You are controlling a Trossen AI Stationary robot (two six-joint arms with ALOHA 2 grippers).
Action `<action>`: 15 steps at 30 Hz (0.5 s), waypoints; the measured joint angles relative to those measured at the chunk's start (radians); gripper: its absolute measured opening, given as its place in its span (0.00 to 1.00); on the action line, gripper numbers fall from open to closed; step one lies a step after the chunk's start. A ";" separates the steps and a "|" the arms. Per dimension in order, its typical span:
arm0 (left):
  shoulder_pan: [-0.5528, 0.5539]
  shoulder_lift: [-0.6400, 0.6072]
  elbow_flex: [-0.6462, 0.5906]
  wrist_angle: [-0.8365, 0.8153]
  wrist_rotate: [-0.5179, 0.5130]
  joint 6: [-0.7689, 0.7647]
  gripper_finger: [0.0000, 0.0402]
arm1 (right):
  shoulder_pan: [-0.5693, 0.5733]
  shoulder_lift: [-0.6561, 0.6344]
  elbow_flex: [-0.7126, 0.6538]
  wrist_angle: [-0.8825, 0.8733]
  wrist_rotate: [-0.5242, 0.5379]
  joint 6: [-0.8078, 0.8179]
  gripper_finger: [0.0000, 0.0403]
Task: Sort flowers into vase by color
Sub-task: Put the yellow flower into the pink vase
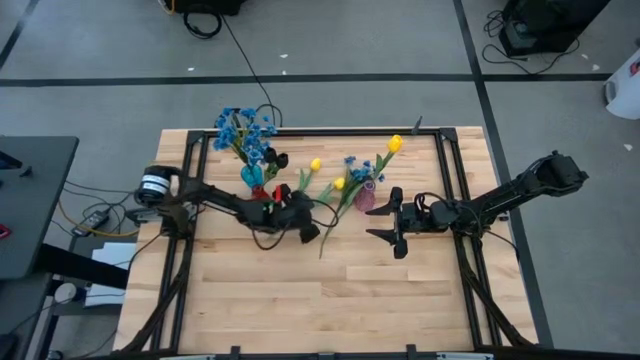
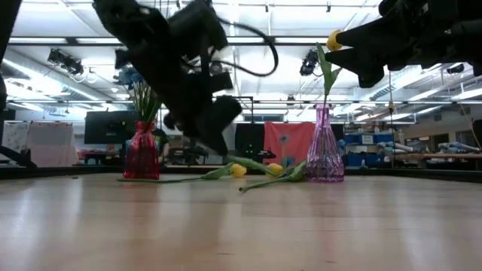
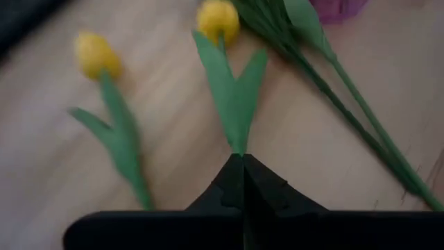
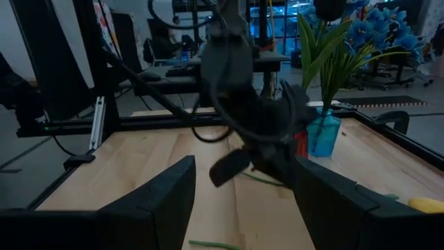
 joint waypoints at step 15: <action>-0.123 -0.166 -0.118 0.124 -0.155 0.049 0.00 | 0.048 -0.001 0.000 0.067 -0.029 -0.019 0.61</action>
